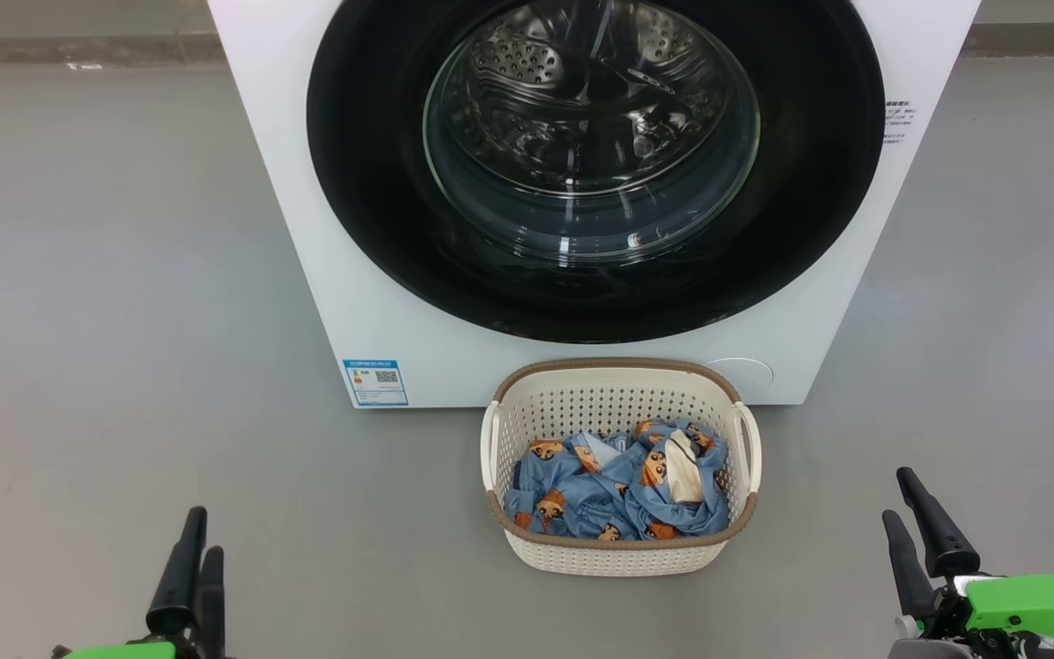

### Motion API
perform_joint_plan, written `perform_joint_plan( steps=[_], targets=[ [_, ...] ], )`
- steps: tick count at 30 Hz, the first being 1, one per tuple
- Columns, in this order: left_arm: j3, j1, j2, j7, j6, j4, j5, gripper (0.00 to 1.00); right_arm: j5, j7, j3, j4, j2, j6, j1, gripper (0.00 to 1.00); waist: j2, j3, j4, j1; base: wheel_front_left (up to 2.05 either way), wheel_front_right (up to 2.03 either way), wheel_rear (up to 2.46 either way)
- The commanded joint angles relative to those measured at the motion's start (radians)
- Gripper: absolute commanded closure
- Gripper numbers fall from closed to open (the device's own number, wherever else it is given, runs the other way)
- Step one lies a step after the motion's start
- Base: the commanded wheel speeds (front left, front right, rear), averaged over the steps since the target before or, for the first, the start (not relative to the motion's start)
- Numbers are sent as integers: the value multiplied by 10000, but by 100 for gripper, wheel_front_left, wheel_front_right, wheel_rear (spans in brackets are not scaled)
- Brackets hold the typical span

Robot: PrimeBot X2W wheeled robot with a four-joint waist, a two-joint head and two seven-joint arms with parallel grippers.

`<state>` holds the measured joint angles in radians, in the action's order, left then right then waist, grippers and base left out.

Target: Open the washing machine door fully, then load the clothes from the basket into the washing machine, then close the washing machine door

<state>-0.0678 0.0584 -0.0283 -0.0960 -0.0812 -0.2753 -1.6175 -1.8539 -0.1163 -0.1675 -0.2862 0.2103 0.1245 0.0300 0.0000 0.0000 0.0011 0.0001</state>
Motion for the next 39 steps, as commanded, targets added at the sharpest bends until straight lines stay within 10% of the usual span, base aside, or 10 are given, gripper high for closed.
perform_joint_plan(
  steps=[1, 22, 39],
  targets=[
    [24, 354, -92, 108, -42, 209, 23, 0, 182, -85, 43, 299, 103, 6, 369, 0, 0, -1, 8, 6, 0, 0, 0],
    [231, 536, -115, 703, -119, 448, 834, 0, 1331, -318, 241, 727, -193, 15, 594, 0, 0, 31, 64, -1, 0, 0, 0],
    [260, 647, -145, 1203, -184, 497, 3410, 0, 4916, -516, 422, 1125, -281, 23, 753, 0, 0, 41, 97, -1, 0, 0, 0]
  ],
)
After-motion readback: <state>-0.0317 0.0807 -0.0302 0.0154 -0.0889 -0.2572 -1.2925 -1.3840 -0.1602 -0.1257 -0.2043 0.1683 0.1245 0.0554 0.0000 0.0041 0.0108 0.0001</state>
